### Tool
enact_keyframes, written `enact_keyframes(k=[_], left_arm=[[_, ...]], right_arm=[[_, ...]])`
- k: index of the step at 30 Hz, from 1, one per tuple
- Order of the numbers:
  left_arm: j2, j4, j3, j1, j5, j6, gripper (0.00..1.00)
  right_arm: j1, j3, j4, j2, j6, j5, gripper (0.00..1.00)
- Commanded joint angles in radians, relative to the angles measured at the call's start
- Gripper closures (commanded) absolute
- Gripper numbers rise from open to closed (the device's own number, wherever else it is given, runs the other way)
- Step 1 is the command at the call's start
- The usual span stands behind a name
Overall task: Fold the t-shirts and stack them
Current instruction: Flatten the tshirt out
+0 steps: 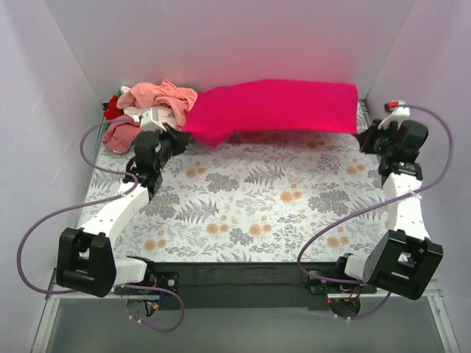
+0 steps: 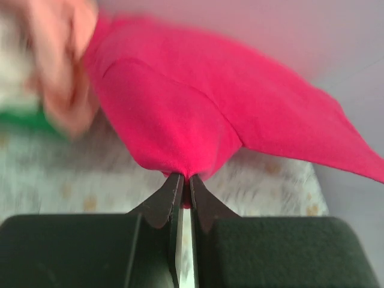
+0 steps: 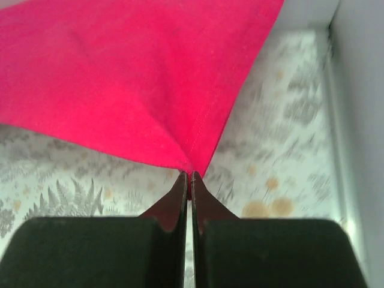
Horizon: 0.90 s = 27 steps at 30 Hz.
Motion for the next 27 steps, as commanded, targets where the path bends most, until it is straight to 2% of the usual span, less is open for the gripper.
enact_keyframes(k=[1,4,9,13,17,22,27], left_arm=[[-0.134,-0.116,-0.175,-0.043,-0.158,-0.140,1.00],[-0.237,-0.187,-0.333,-0.068,-0.168,-0.283,1.00],[-0.370,-0.463,-0.430,-0.166,-0.267,-0.421,1.00],[-0.452,-0.580,-0.471,-0.177,-0.226,-0.498,1.00],[-0.515,-0.748,-0.479,-0.186,-0.192,-0.585,1.00],[-0.636,-0.853,-0.482,-0.192,-0.168,-0.634,1.00],[-0.731,-1.002,-0.380,-0.197,-0.177,-0.648,1.00]], right_arm=[[-0.002,-0.213,0.038,-0.118,0.031,0.059,0.99],[-0.004,-0.339,0.039,-0.189,0.103,0.077,0.99],[-0.005,-0.482,-0.068,-0.248,0.138,0.187,0.99],[-0.005,-0.545,-0.146,-0.278,0.171,0.290,0.99],[-0.005,-0.565,-0.220,-0.349,0.210,0.376,0.99],[-0.007,-0.547,-0.331,-0.448,0.244,0.487,0.99],[-0.007,-0.483,-0.411,-0.508,0.253,0.551,0.99]])
